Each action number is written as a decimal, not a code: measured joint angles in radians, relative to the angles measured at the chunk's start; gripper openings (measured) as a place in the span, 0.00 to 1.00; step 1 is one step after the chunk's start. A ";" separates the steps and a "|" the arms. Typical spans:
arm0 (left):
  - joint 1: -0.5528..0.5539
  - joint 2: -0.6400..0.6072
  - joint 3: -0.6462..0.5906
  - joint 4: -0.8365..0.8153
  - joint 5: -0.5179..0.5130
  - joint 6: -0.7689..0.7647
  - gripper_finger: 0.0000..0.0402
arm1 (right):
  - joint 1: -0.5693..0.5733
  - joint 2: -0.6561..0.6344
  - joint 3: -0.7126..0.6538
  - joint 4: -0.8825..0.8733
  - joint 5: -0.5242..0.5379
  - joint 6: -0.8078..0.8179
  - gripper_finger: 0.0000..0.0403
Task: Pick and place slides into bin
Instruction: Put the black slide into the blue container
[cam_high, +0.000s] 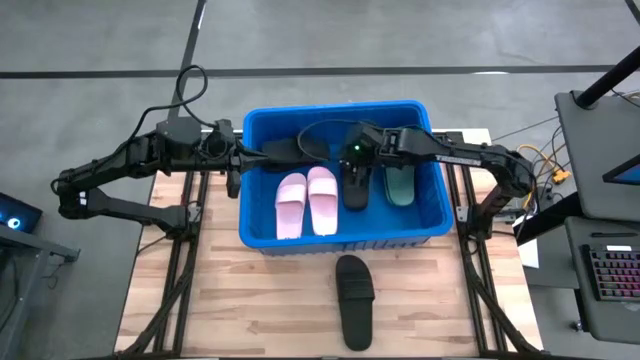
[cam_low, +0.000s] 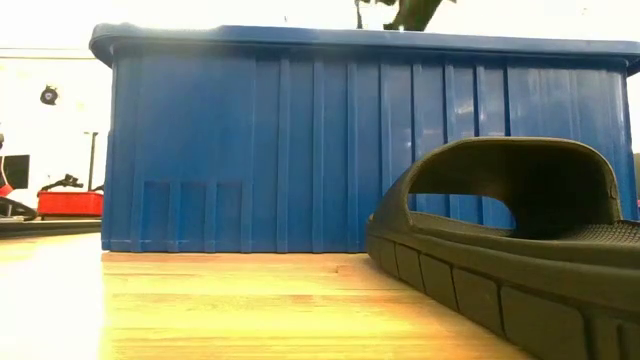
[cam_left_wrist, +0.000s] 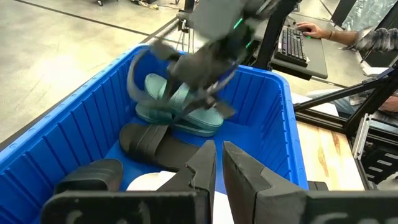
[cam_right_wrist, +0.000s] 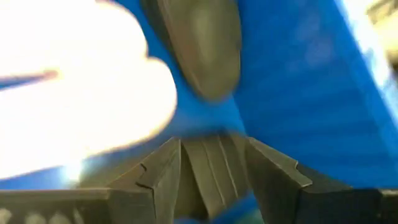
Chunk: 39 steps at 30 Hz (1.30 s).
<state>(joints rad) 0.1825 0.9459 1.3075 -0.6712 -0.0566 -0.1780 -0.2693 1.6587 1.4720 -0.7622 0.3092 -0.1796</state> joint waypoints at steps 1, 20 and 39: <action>0.001 0.000 0.000 0.000 0.000 0.000 0.03 | 0.018 -0.007 0.036 -0.005 -0.012 0.007 0.41; 0.000 -0.040 0.000 0.000 0.000 0.011 0.03 | 0.572 -0.097 0.420 -0.169 -0.091 0.063 0.37; 0.000 -0.001 0.000 0.001 0.000 0.011 0.03 | 0.866 -0.021 0.185 -0.199 -0.021 0.604 0.59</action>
<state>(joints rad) 0.1829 0.9444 1.3075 -0.6705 -0.0566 -0.1673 0.5970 1.6375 1.6571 -0.9613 0.2878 0.4239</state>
